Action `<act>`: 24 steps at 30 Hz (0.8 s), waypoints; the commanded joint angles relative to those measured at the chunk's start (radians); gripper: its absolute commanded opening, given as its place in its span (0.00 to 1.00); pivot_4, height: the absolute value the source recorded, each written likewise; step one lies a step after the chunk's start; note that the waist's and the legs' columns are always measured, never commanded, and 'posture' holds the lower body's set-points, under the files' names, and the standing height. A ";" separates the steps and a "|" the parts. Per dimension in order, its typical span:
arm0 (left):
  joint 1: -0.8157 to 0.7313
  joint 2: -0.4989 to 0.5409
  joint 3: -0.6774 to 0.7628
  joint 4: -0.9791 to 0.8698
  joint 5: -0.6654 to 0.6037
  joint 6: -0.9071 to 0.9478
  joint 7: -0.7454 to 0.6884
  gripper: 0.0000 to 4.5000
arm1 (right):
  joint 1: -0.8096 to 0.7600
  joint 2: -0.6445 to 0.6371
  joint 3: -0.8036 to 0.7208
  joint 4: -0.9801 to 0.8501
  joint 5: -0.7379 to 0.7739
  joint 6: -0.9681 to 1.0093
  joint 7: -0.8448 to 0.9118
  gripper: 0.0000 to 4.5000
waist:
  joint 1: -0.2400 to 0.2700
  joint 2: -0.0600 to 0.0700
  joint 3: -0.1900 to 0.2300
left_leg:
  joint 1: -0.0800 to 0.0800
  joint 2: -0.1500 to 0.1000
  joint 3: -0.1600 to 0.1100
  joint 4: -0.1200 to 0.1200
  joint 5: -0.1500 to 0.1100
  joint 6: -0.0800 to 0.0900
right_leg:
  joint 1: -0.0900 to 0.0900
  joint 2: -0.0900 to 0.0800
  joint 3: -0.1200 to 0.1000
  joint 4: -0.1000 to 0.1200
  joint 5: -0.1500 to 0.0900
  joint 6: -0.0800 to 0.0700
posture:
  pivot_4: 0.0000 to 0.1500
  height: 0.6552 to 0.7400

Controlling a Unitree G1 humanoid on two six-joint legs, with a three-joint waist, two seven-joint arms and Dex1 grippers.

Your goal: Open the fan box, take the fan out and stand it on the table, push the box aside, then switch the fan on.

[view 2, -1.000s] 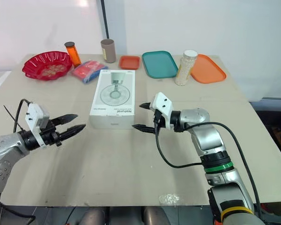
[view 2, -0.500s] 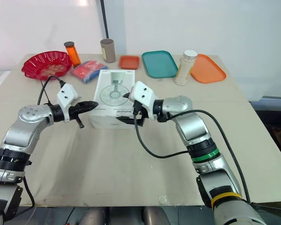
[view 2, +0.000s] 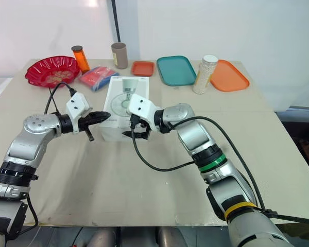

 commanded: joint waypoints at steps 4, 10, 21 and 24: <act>0.034 0.000 0.000 -0.035 0.008 0.012 -0.009 0.03 | -0.052 0.018 -0.017 0.046 -0.032 -0.013 -0.026 1.00 | 0.000 0.000 0.000 | 0.000 0.000 0.000 0.000 0.000 0.000 | 0.000 0.000 0.000 0.000 0.000 0.000 | 1.00 1.00; 0.041 -0.002 -0.005 -0.041 0.012 0.011 -0.014 0.03 | -0.067 0.024 -0.025 0.093 -0.050 -0.017 -0.041 1.00 | 0.000 0.000 0.000 | 0.000 0.000 0.000 0.000 0.000 0.000 | 0.000 0.000 0.000 0.000 0.000 0.000 | 1.00 1.00; 0.069 -0.001 -0.036 -0.049 0.044 -0.009 -0.033 0.03 | -0.084 0.029 -0.060 0.102 -0.031 0.032 -0.052 1.00 | 0.000 0.000 0.000 | 0.000 0.000 0.000 0.000 0.000 0.000 | 0.000 0.000 0.000 0.001 0.000 0.000 | 1.00 1.00; 0.072 -0.002 -0.037 -0.053 0.045 -0.008 -0.037 0.03 | -0.098 0.030 -0.073 0.114 -0.026 0.045 -0.063 1.00 | 0.000 0.000 0.000 | 0.000 0.000 0.000 0.000 0.000 0.000 | 0.000 0.000 0.000 0.001 0.000 0.000 | 1.00 1.00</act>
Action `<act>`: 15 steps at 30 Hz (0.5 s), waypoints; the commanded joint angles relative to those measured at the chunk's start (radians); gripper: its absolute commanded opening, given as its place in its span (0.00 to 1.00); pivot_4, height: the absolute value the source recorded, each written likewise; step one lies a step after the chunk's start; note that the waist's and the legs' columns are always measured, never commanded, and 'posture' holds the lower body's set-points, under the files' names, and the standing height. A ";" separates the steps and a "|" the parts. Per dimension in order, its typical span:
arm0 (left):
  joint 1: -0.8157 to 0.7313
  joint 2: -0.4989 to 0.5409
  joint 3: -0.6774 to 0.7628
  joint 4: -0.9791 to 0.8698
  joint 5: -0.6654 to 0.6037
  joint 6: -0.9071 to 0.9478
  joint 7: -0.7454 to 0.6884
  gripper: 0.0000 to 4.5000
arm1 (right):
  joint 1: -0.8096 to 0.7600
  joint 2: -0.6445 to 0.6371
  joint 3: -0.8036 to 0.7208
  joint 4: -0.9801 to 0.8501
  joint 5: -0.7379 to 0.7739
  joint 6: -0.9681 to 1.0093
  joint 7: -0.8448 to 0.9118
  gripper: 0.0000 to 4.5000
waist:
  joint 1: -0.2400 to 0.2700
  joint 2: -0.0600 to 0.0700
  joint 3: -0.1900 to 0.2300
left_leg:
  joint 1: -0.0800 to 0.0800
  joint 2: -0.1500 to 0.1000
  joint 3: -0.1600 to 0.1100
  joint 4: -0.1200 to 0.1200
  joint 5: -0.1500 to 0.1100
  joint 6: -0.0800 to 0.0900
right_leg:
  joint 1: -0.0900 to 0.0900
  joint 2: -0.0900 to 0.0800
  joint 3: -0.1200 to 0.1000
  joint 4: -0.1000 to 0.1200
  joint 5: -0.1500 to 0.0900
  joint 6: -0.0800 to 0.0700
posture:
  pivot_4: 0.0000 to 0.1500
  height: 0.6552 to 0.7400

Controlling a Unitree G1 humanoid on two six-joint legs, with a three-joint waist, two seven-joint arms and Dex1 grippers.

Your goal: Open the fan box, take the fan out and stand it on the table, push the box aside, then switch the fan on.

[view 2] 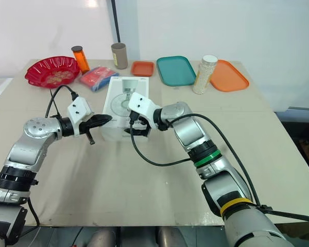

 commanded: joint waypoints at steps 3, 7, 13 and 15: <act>0.033 0.000 -0.034 -0.003 0.019 0.016 -0.026 0.03 | -0.066 -0.006 -0.069 0.015 0.002 0.010 -0.048 1.00 | 0.000 0.000 0.000 | 0.000 0.000 0.000 0.000 0.000 0.000 | 0.000 0.000 0.000 0.000 0.000 0.000 | 1.00 1.00; 0.039 -0.001 -0.038 -0.007 0.019 0.017 -0.030 0.03 | -0.080 -0.002 -0.084 0.018 0.018 0.026 -0.052 1.00 | 0.000 0.000 0.000 | 0.000 0.000 0.000 0.000 0.000 0.000 | 0.000 0.000 0.000 0.000 0.000 0.000 | 1.00 1.00; 0.045 -0.003 -0.040 -0.012 0.023 0.017 -0.029 0.03 | -0.085 0.005 -0.100 0.010 0.035 0.043 -0.046 1.00 | 0.000 0.000 0.000 | 0.000 0.000 0.000 0.000 0.000 0.000 | 0.000 0.000 0.000 0.000 0.000 0.000 | 1.00 1.00; 0.048 -0.002 -0.040 -0.014 0.025 0.016 -0.029 0.03 | -0.087 0.008 -0.102 0.013 0.036 0.045 -0.049 1.00 | 0.000 0.000 0.000 | 0.000 0.000 0.000 0.000 0.000 0.000 | 0.000 0.000 0.000 0.000 0.000 0.000 | 1.00 1.00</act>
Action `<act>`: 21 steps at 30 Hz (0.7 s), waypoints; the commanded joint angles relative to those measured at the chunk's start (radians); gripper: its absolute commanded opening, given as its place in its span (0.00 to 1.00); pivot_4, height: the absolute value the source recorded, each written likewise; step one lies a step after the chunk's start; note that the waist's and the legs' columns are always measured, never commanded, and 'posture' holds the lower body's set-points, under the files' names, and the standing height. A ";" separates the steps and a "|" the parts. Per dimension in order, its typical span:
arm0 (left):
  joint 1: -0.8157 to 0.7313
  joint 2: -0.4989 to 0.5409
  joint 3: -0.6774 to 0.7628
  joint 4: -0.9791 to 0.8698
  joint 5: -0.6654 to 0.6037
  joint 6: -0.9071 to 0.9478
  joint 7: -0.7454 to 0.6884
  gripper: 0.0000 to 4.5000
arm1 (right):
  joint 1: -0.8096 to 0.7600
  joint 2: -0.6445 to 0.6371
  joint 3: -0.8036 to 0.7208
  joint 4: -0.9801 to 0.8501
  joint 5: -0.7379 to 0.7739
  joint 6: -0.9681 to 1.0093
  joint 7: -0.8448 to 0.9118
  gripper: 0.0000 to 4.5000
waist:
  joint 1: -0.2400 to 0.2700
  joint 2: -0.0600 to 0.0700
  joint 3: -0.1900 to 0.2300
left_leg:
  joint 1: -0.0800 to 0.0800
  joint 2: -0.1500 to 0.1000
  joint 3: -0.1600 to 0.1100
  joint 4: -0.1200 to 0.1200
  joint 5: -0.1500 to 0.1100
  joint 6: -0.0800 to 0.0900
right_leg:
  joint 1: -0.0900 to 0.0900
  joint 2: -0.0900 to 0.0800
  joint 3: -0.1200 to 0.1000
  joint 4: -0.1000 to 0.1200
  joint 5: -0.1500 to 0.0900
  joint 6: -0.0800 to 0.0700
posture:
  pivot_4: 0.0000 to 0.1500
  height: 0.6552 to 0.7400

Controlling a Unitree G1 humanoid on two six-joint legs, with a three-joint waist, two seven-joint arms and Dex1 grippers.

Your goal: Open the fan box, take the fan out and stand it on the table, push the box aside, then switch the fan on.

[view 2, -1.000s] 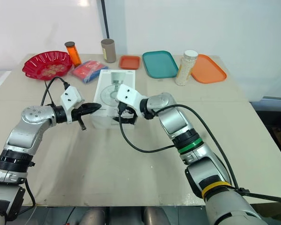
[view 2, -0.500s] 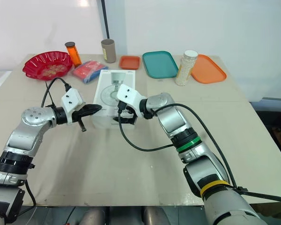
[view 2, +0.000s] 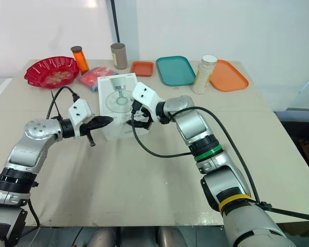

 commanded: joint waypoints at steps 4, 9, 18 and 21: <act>0.035 0.003 -0.035 0.009 0.026 0.016 -0.016 0.03 | -0.037 0.004 -0.023 -0.012 0.000 -0.009 -0.012 1.00 | 0.000 0.000 0.000 | 0.000 0.000 0.000 0.000 0.000 0.000 | 0.000 0.000 0.000 0.000 0.000 0.000 | 1.00 1.00; 0.041 0.003 -0.032 0.007 0.026 0.016 -0.012 0.03 | -0.018 -0.013 -0.015 -0.052 0.009 -0.027 0.025 1.00 | 0.000 0.000 0.000 | 0.000 0.000 0.000 0.000 0.000 0.000 | 0.000 0.000 0.000 0.000 0.000 0.000 | 1.00 1.00; 0.044 -0.001 -0.025 0.000 0.022 0.022 -0.003 0.03 | 0.003 -0.015 0.010 -0.077 -0.010 -0.033 0.041 1.00 | 0.000 0.001 0.000 | 0.000 0.000 0.000 0.000 0.000 0.000 | 0.000 0.000 0.000 0.000 0.000 0.000 | 1.00 1.00; 0.046 0.000 -0.024 -0.002 0.023 0.022 -0.002 0.03 | 0.001 -0.014 0.019 -0.064 -0.022 -0.040 0.034 1.00 | 0.000 0.001 0.000 | 0.000 0.000 0.000 0.000 0.000 0.000 | 0.000 0.000 0.000 0.000 0.000 0.000 | 1.00 1.00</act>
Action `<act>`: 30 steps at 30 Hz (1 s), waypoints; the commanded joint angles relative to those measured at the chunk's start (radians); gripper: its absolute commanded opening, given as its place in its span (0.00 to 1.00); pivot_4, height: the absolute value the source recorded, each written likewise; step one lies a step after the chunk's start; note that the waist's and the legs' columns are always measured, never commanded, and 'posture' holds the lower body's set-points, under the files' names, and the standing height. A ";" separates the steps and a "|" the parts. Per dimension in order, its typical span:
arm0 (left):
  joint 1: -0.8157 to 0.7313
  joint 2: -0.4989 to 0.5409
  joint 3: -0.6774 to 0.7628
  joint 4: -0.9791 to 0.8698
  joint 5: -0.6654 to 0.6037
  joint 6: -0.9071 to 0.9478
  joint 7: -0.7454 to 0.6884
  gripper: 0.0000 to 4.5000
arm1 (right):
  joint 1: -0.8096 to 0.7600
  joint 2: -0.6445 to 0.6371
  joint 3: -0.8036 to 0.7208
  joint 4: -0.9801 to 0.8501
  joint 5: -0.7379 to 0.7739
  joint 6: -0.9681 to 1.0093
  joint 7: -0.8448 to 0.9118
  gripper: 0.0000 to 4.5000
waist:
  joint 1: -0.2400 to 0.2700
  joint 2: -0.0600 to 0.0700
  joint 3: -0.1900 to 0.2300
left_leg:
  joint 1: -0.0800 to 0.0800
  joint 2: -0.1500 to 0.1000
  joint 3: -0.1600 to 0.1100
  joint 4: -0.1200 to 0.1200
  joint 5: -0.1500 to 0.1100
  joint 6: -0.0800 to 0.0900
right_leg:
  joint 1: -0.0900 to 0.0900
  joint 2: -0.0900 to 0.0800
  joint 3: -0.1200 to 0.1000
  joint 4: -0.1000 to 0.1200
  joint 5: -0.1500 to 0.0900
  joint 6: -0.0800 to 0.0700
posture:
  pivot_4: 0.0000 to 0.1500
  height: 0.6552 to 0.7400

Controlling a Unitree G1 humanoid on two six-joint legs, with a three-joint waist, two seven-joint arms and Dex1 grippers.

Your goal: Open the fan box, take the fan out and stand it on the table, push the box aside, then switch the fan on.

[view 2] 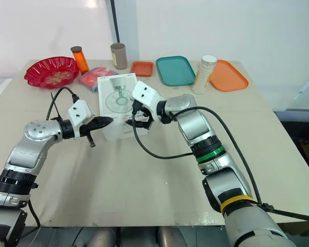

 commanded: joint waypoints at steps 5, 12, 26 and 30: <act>0.034 0.004 -0.026 0.012 0.023 0.022 -0.004 0.03 | -0.017 0.009 0.019 0.006 -0.030 -0.025 -0.017 1.00 | 0.000 0.000 0.000 | 0.000 0.000 0.000 0.000 0.000 0.000 | 0.000 0.000 0.000 0.000 0.000 0.000 | 1.00 1.00; 0.039 0.005 -0.028 0.006 0.022 0.027 -0.005 0.03 | -0.048 0.037 0.002 0.065 -0.047 0.001 -0.057 1.00 | 0.000 0.000 0.000 | 0.000 0.000 0.000 0.000 0.000 0.000 | 0.000 0.000 0.000 0.000 0.000 0.000 | 1.00 1.00; 0.044 0.009 -0.048 0.023 0.043 0.011 -0.018 0.03 | -0.062 0.040 -0.014 0.068 -0.034 0.051 -0.059 1.00 | 0.000 0.001 -0.001 | 0.001 0.000 0.000 0.000 0.000 0.000 | 0.001 0.000 0.000 0.000 0.000 0.000 | 1.00 1.00; 0.044 0.009 -0.046 0.026 0.046 0.009 -0.020 0.03 | -0.077 0.047 -0.031 0.089 -0.021 0.068 -0.071 1.00 | 0.000 0.002 -0.001 | 0.001 0.000 0.000 0.000 0.000 0.000 | 0.001 0.000 0.000 0.000 0.000 0.000 | 1.00 1.00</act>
